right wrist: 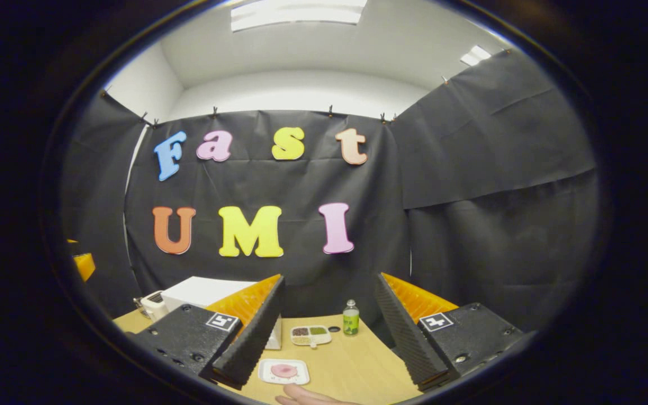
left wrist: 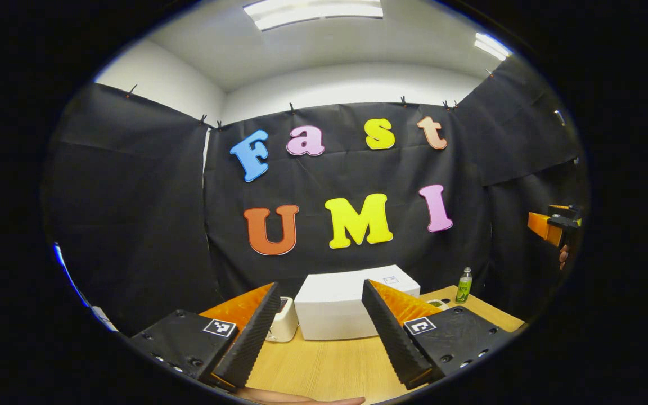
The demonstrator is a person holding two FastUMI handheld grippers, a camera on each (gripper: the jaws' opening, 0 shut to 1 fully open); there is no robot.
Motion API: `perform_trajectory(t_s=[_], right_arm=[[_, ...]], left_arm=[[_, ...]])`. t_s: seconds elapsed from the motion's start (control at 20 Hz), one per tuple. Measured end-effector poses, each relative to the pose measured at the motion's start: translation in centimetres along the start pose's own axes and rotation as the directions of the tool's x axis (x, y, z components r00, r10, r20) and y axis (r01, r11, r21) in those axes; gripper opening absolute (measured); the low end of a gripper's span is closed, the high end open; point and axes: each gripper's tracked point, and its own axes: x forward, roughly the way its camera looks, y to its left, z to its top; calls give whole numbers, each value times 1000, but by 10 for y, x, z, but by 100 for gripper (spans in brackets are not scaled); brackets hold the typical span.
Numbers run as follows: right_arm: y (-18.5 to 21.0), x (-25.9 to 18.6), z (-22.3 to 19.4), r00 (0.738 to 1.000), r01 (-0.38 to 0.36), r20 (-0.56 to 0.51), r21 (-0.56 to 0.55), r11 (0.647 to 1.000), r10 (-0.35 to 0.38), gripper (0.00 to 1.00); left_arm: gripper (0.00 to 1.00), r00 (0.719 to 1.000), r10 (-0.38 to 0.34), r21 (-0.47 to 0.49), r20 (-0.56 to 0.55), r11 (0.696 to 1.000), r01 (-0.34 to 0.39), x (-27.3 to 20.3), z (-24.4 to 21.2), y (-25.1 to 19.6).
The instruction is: Open the microwave oven with the left hand, put the food in, and close the microwave oven.
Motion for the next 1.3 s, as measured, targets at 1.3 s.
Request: perform_trajectory(t_s=[1.3], right_arm=[[-19,25,-59,997,-68,-45,20,998,68,100]], left_arm=[[93,960,-219,-178,-177,966,187,176,-172,-156]])
